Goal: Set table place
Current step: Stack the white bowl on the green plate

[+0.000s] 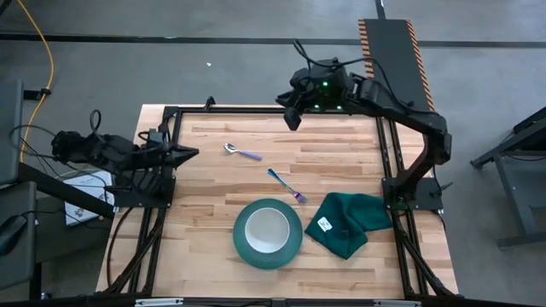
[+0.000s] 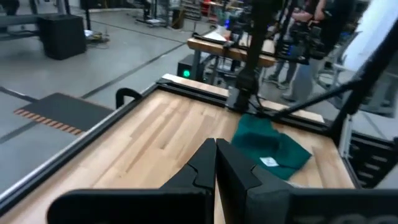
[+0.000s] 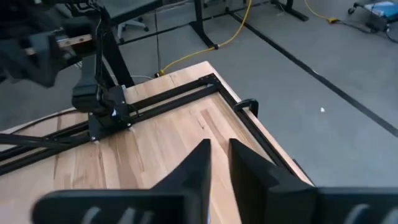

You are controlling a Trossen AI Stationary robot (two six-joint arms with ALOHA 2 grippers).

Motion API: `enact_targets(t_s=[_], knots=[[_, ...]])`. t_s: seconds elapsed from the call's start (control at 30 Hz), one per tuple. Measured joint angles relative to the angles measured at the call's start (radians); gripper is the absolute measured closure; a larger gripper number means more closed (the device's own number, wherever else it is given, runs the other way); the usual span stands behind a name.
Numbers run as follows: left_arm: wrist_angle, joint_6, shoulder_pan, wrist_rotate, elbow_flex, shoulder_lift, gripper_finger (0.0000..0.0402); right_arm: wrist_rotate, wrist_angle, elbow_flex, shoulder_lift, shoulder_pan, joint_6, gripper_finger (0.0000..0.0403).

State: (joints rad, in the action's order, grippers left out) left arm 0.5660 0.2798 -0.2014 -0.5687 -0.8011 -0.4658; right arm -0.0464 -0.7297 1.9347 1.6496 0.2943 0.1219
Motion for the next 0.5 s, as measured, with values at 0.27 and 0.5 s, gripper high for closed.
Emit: enact_targets(t_s=[0.27, 0.5], knots=[[-0.019, -0.076, 0.319, 0.365, -0.032, -0.129, 0.0401, 0.002, -0.079, 0.000, -0.067, 0.000, -0.038, 0.0395], [-0.141, -0.149, 0.580, 0.714, -0.032, -0.249, 0.0401, 0.016, -0.154, 0.000, -0.117, -0.011, -0.054, 0.0401]])
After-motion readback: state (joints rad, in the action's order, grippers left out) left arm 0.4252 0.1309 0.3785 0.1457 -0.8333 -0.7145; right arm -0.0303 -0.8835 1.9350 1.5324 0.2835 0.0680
